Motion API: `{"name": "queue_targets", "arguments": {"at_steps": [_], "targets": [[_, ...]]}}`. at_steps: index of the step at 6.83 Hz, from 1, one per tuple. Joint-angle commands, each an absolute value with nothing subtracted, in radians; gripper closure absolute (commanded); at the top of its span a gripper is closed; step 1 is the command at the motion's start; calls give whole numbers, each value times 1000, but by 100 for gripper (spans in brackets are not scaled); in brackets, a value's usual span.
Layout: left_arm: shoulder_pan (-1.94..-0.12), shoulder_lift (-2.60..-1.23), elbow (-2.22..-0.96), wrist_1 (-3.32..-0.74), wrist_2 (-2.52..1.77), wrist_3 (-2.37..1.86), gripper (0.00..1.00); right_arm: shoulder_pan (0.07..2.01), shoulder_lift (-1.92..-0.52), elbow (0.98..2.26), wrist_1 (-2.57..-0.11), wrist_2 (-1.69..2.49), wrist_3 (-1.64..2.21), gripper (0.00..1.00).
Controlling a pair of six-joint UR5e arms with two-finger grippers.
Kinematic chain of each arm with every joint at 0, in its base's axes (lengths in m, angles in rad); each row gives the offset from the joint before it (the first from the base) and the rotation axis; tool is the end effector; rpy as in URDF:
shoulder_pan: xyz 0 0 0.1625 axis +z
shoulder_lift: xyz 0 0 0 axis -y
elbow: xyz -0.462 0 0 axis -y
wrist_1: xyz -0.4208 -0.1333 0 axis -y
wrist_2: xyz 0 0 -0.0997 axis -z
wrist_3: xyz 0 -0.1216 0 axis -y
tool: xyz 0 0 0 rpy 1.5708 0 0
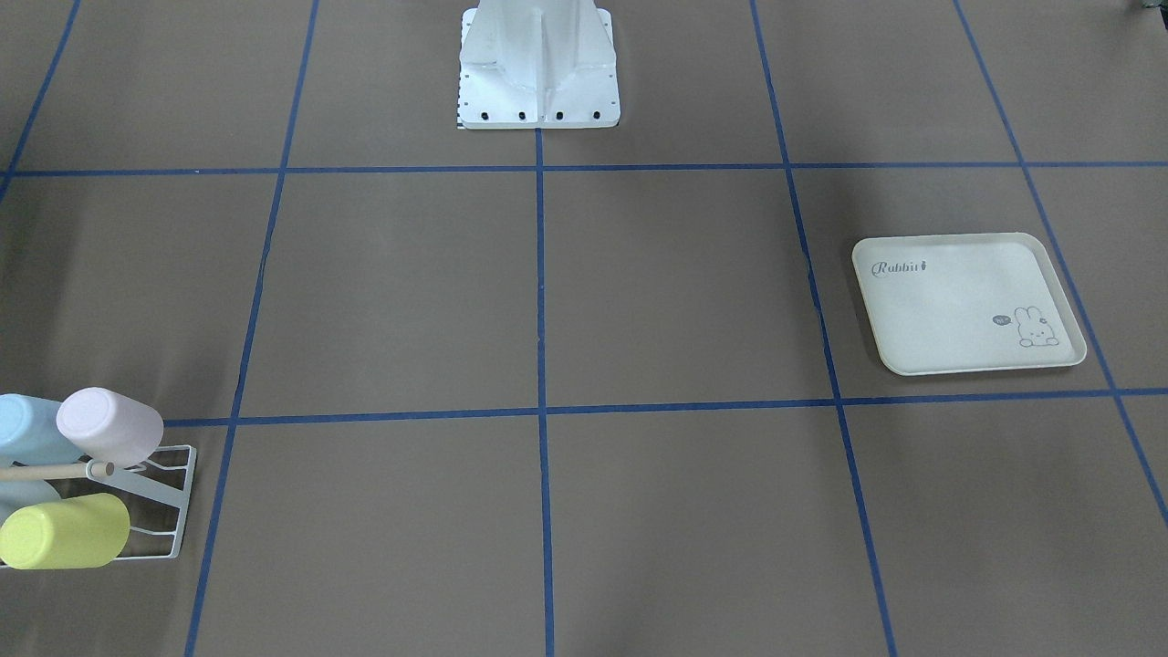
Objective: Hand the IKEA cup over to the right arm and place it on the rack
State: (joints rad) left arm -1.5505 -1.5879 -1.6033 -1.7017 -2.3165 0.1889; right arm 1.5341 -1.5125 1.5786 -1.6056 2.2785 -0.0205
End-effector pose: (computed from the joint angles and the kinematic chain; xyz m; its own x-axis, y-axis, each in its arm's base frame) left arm -0.0398 -0.5432 0.6735 0.7152 0.3190 -0.6219 -0.1571 0.9404 0.3017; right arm 0.0341 -0.5510 0.6852 0.7577 -0.0687 0.6490 0.0522 0.9976 0.0446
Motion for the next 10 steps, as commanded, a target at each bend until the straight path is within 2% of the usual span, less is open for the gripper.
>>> {"name": "queue_targets", "arguments": {"at_steps": [1,10], "targets": [[-1549,-1591,-1605,-1701,-2316,189,0,1542,-1535,1615,-1554,2279,43,0],[-1551,-1585,-1605,-1701,-2315,189,0,1577,-1606,1626,-1537,2390,43,0]]}}
